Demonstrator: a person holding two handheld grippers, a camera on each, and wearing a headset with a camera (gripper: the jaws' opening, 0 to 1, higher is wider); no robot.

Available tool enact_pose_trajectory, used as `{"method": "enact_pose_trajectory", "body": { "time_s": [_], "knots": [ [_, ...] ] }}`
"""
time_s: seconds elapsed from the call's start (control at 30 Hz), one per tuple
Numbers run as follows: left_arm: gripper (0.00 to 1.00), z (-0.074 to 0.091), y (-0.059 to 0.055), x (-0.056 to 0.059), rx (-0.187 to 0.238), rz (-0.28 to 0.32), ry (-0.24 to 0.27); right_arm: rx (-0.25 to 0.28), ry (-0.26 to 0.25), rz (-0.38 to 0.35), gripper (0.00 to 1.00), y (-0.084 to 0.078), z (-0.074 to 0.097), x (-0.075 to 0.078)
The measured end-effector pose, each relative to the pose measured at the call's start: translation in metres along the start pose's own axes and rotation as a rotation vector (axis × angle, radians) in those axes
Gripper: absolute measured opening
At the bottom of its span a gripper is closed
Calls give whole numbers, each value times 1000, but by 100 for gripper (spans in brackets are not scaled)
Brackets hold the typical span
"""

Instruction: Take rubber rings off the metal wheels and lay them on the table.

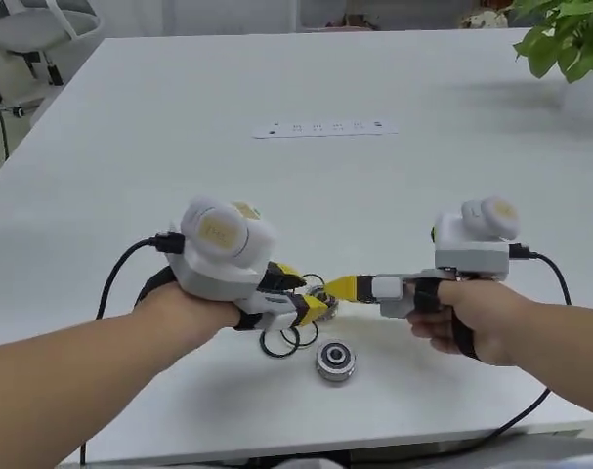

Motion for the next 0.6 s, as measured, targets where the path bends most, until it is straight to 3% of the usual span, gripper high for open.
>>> {"method": "enact_pose_trajectory", "body": {
  "time_s": [0.6],
  "knots": [
    [51,66,1,3,107,64,-19,-7,55,4,0,2,-7,-25]
  ]
}}
Point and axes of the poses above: the centre of the closed fingertips' face, and the gripper's own axes: z roughly backward along the fingers, x roughly to its right, y roughly out of its top, the point moved 8 cm from there along z, roughly backward along the fingers, and after that the axes turned 3 degrees about y, right-handed, at the moved point
